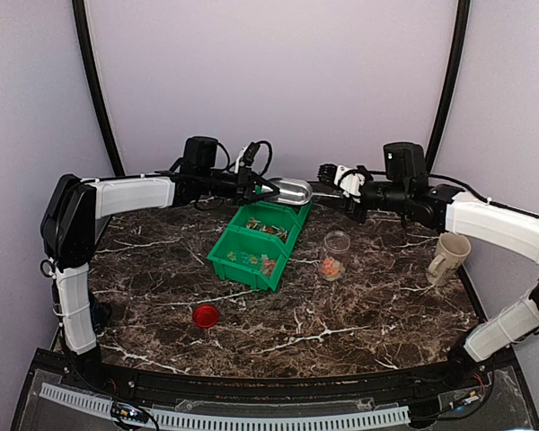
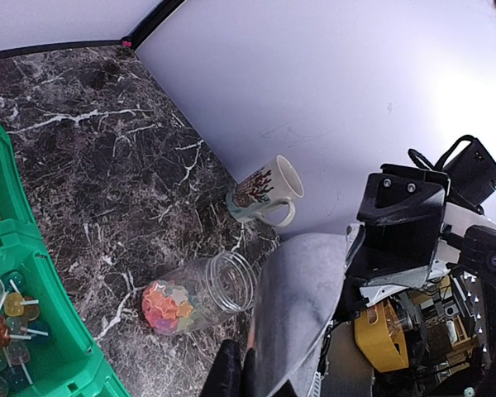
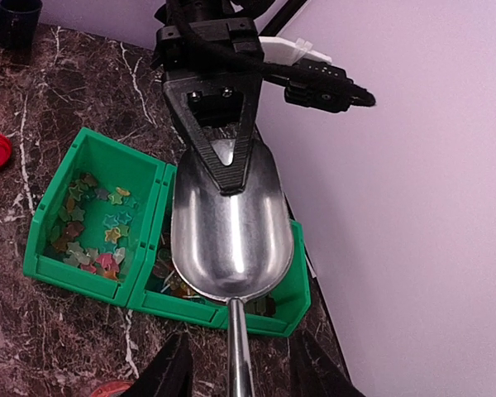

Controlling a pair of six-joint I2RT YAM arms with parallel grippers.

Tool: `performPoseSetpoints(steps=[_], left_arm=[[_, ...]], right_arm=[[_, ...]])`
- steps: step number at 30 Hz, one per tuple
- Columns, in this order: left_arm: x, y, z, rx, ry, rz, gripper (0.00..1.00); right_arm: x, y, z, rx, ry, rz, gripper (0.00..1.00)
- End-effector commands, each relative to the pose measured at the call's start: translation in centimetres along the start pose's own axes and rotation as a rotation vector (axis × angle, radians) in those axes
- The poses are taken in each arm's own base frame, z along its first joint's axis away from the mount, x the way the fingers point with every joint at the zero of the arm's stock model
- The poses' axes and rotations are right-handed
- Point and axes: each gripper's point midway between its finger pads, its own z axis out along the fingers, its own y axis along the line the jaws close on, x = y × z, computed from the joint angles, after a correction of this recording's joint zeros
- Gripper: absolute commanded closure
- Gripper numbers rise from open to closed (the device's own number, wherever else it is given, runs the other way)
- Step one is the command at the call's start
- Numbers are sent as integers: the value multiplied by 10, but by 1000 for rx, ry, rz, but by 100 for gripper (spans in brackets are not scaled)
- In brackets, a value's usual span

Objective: Pack the candies
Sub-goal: Pass from the left arm to the right

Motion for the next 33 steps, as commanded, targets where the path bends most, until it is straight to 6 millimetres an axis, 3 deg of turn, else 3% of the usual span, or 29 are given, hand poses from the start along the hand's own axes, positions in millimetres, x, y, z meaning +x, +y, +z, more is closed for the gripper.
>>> performPoseSetpoints(steps=[1, 14, 27, 33], left_arm=[[-16, -39, -14, 69, -32, 71, 100], [-10, -40, -12, 97, 1, 48, 100], [-4, -35, -8, 100, 20, 25, 100], [-3, -35, -7, 103, 23, 22, 100]], right_arm=[[-3, -2, 3, -20, -8, -9, 60], [-4, -5, 11, -14, -24, -23, 78], [-11, -1, 14, -43, -68, -5, 79], [-15, 3, 19, -61, -81, -2, 85]])
